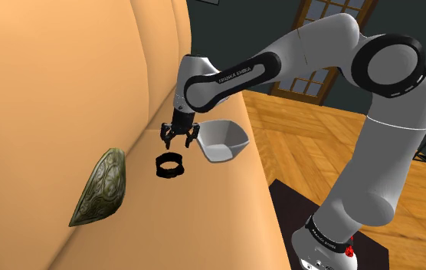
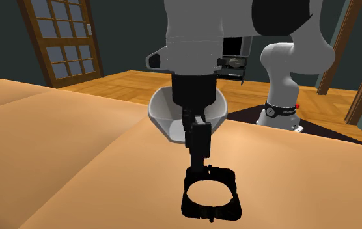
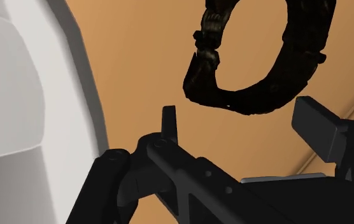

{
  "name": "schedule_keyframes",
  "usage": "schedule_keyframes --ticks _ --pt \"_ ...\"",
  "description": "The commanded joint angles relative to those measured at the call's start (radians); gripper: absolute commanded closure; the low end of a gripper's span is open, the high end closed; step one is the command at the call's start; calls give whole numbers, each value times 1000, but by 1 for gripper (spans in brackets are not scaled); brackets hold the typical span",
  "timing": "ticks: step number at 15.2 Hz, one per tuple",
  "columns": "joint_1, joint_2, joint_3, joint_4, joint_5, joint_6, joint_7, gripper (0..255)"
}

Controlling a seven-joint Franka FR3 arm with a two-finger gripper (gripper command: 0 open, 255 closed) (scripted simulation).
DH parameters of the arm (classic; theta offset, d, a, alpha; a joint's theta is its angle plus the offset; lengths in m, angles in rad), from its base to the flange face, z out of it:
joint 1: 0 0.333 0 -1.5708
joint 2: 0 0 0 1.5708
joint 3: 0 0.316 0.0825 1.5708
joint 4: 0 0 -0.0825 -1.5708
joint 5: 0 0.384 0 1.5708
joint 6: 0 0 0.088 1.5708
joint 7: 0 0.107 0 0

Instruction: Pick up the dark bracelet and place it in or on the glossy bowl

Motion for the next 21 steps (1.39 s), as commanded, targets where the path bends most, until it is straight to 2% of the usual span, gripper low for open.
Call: schedule_keyframes --ticks 1,4,5,6,10,11,12,14,15,21 --pt "-3 72 -3 -21 4 -30 -3 255" --pt "12 108 2 -46 -8 32 20 255" --pt "17 82 8 -74 -4 35 29 255" --pt "9 95 -2 -8 -4 -21 14 255" --pt "5 61 2 5 2 -67 12 255" --pt "8 52 4 13 0 39 17 255" --pt "8 52 4 13 0 39 17 0" --pt "1 45 2 31 5 -96 8 0" --pt "0 44 2 34 6 -114 7 0" --pt "4 83 2 -1 -3 -40 13 0"
